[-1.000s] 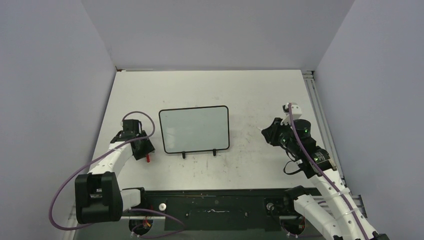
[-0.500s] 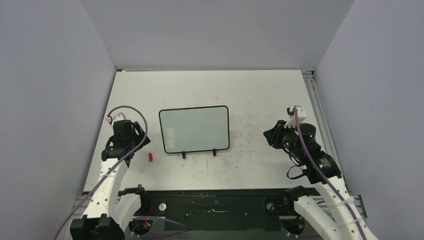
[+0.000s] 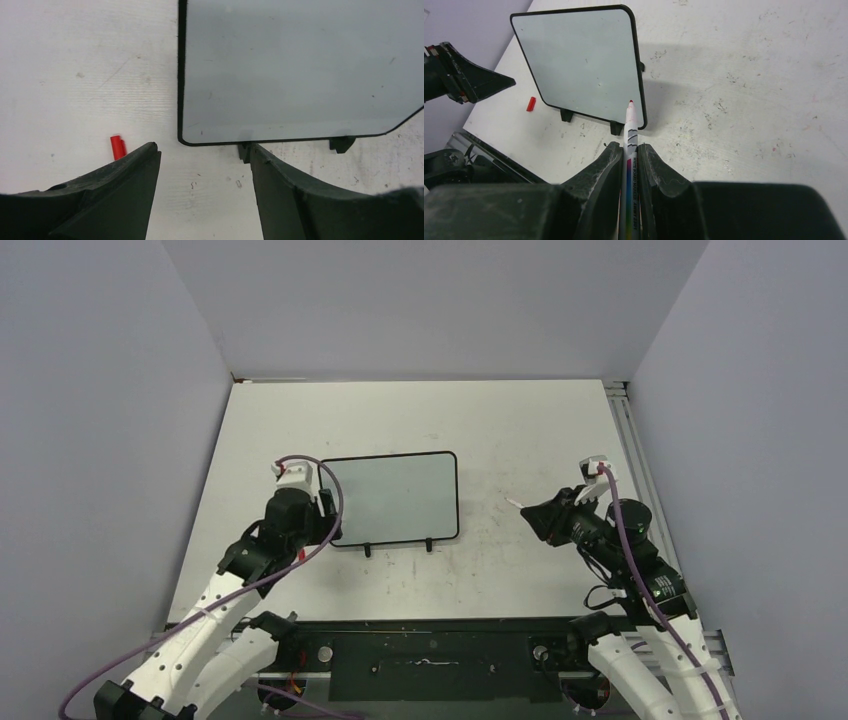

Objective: Write a sentence on the whiteboard
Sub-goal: Move the whiteboard to the center of the board.

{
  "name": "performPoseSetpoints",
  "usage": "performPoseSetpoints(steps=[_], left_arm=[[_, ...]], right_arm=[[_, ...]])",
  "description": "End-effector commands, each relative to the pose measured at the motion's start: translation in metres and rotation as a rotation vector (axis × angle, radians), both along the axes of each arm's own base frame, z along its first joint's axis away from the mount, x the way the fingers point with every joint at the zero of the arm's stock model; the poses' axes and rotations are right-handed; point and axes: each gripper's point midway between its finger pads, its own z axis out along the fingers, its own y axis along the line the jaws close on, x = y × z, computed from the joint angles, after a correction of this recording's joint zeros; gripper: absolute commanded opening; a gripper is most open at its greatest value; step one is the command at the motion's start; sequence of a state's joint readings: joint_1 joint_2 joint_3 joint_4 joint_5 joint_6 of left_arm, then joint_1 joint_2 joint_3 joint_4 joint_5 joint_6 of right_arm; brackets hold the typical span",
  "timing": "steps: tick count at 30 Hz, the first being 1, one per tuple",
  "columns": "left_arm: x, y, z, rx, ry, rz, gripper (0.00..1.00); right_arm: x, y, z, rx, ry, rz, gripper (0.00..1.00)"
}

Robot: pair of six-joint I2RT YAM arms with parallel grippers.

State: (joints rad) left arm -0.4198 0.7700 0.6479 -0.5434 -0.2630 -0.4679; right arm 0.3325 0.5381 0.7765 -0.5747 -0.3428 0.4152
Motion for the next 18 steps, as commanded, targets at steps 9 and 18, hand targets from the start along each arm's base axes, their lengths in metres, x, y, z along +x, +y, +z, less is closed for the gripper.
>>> performPoseSetpoints(steps=[9,18], left_arm=[[-0.009,-0.06,-0.043,-0.129,0.067,-0.111,0.57],[-0.011,-0.088,-0.074,-0.113,0.122,-0.177,0.57]], right_arm=[[0.023,0.014,0.03,0.075,-0.08,0.016,0.05],[0.03,0.016,0.027,0.062,-0.074,0.02,0.05]])
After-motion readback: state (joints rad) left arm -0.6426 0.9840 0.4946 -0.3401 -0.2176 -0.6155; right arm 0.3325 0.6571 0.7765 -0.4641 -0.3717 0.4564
